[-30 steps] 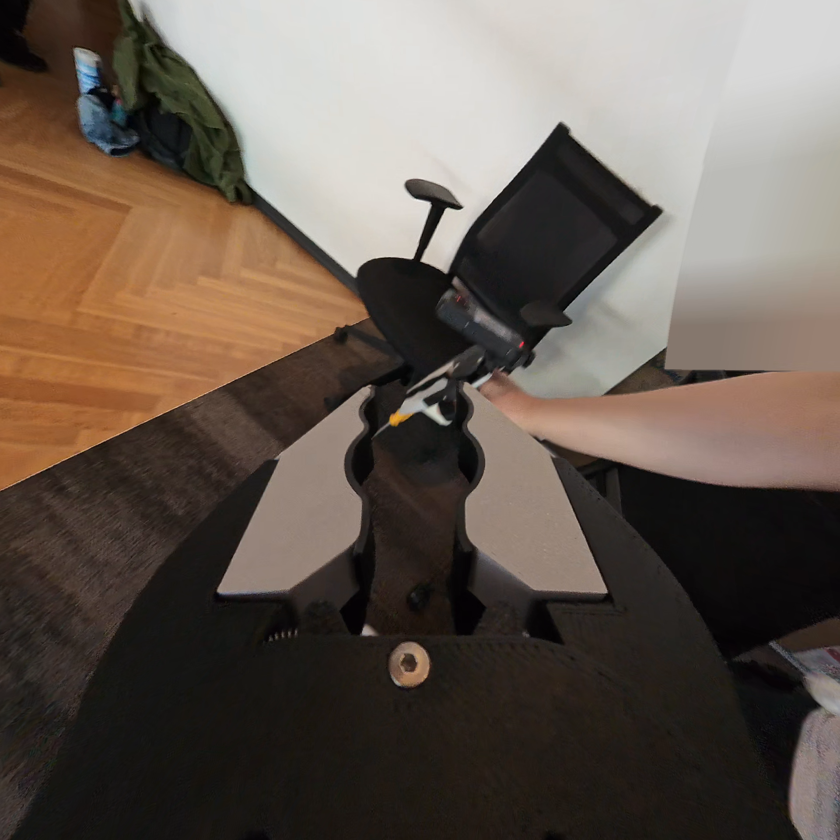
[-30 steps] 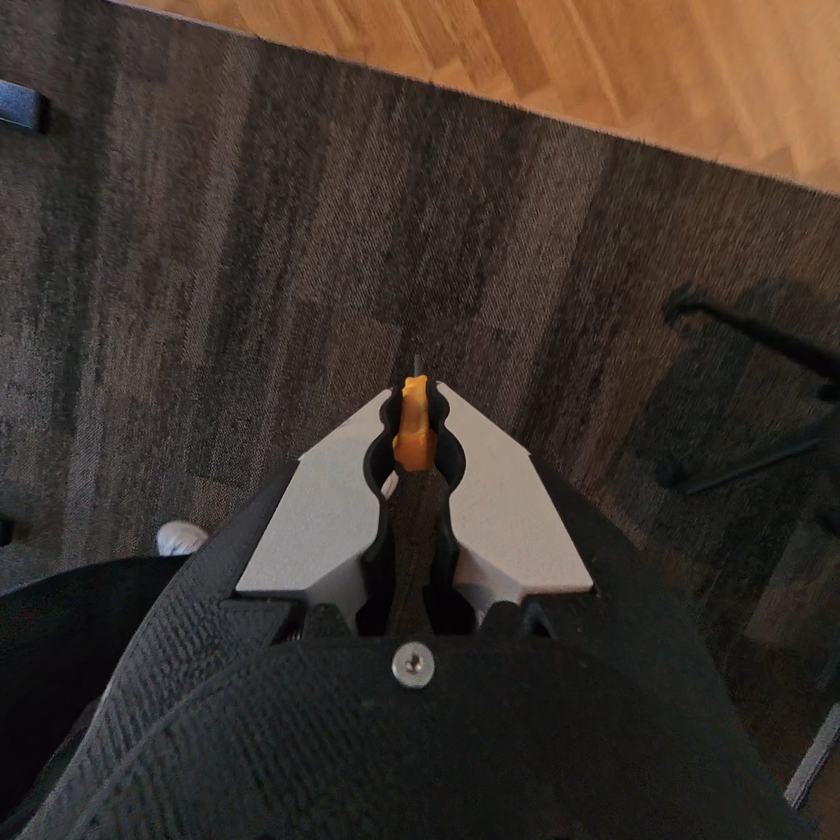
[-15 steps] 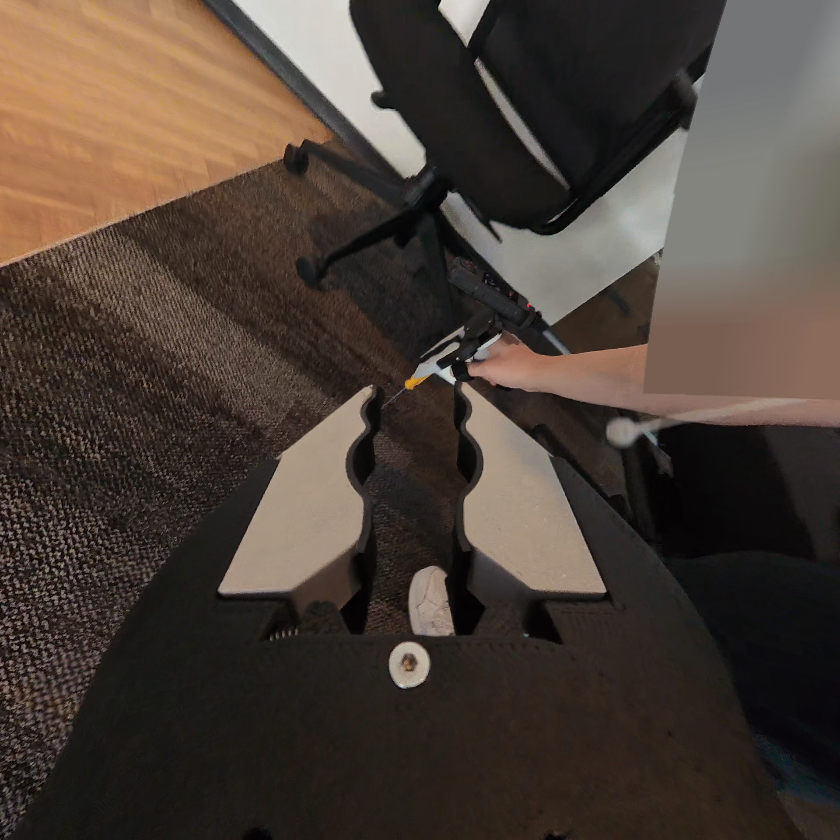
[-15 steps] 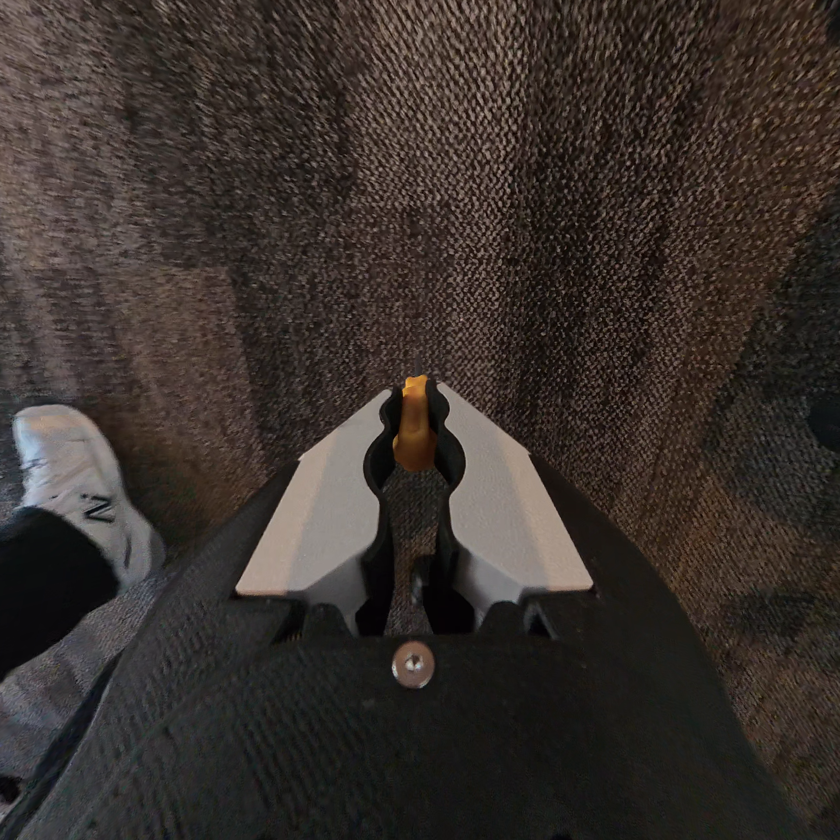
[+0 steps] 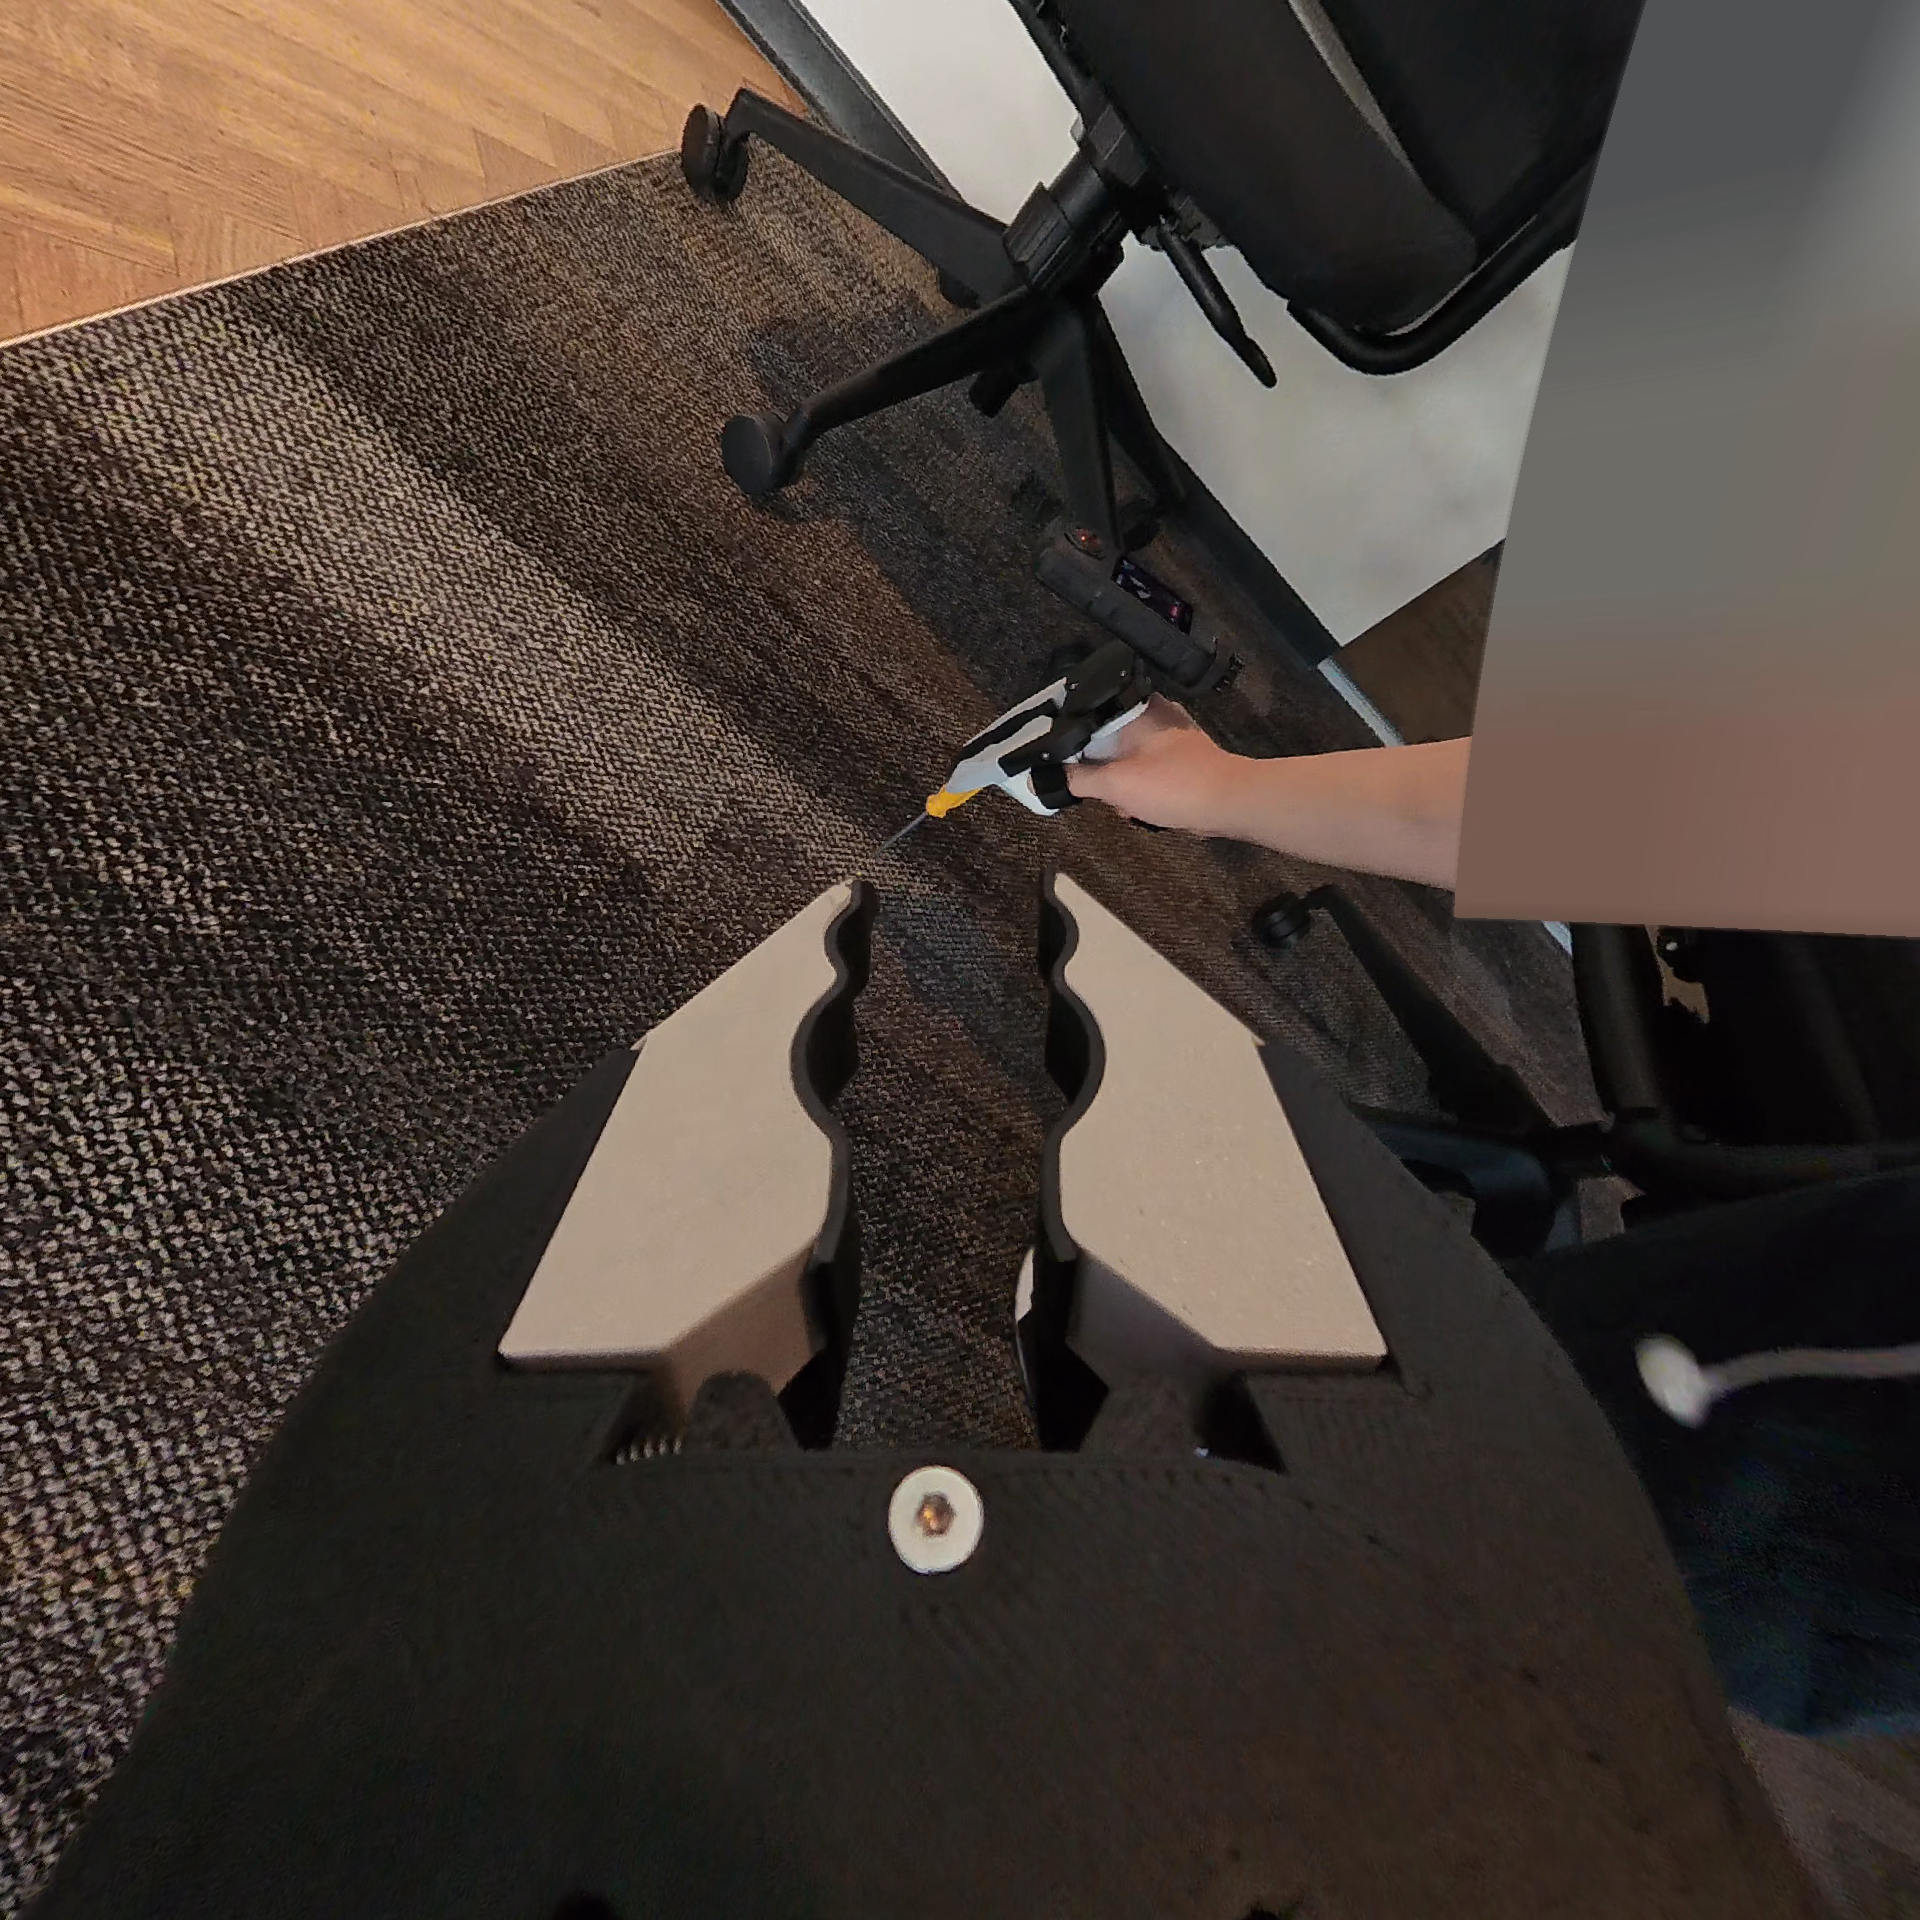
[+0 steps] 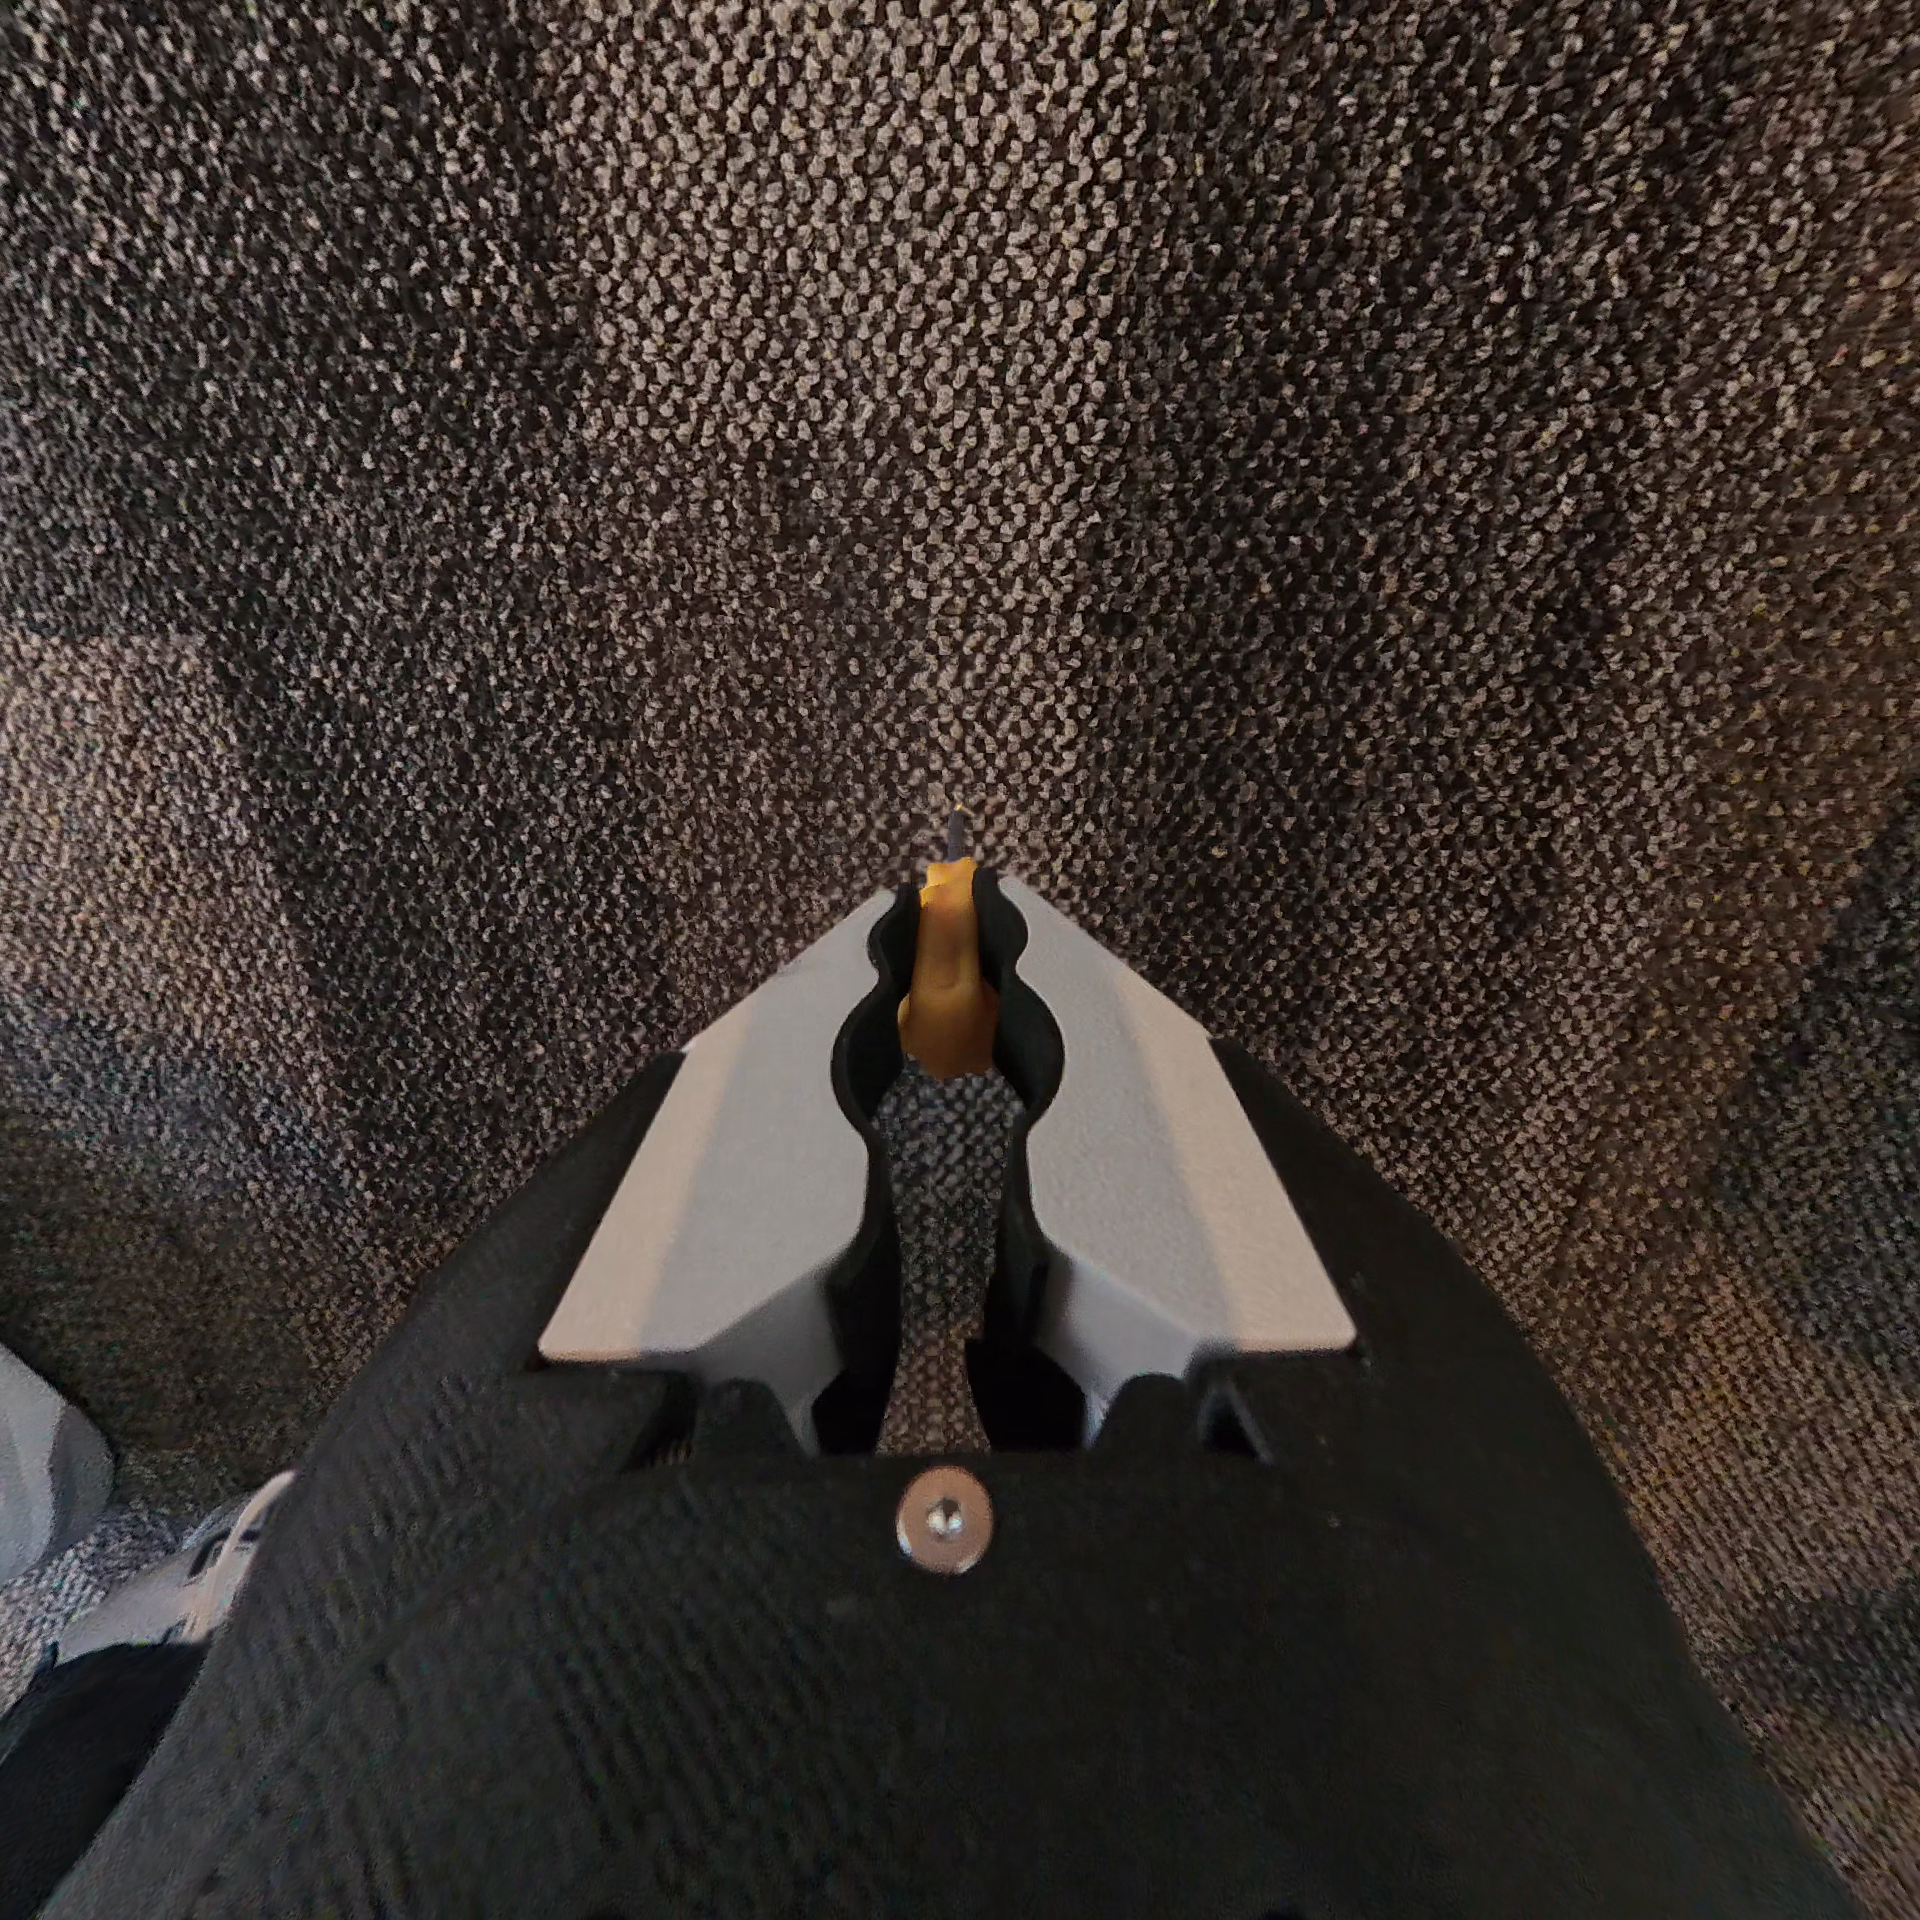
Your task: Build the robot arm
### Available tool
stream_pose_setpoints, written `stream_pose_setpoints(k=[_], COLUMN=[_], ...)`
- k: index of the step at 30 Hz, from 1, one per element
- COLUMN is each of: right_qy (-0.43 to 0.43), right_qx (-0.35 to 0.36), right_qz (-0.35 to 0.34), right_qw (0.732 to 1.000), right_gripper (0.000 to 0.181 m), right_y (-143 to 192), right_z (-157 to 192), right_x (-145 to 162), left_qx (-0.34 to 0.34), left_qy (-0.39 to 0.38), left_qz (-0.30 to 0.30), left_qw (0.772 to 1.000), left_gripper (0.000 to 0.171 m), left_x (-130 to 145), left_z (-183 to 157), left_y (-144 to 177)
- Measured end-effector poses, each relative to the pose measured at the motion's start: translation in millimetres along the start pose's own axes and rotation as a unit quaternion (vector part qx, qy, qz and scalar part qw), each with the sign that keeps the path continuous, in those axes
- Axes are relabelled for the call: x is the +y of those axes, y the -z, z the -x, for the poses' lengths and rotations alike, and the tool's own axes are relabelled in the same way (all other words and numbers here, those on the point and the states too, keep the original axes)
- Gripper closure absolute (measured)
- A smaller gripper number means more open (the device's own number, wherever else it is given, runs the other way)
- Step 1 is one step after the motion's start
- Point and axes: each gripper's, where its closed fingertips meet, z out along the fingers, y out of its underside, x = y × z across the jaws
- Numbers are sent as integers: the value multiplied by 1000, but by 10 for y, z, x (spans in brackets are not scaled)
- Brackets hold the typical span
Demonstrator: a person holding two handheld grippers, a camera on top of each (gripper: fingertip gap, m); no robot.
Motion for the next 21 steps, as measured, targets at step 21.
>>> stream_pose_setpoints(k=[21], right_qy=[20], right_qx=[1], right_qz=[10], right_qw=[1000], right_gripper=[171], right_y=[-236], right_z=[13], right_x=[98], left_qx=[-17], left_qy=[-17], left_qz=[-7], left_qw=[1000], left_gripper=[139], left_x=[19], left_z=[-36], left_y=[-9])
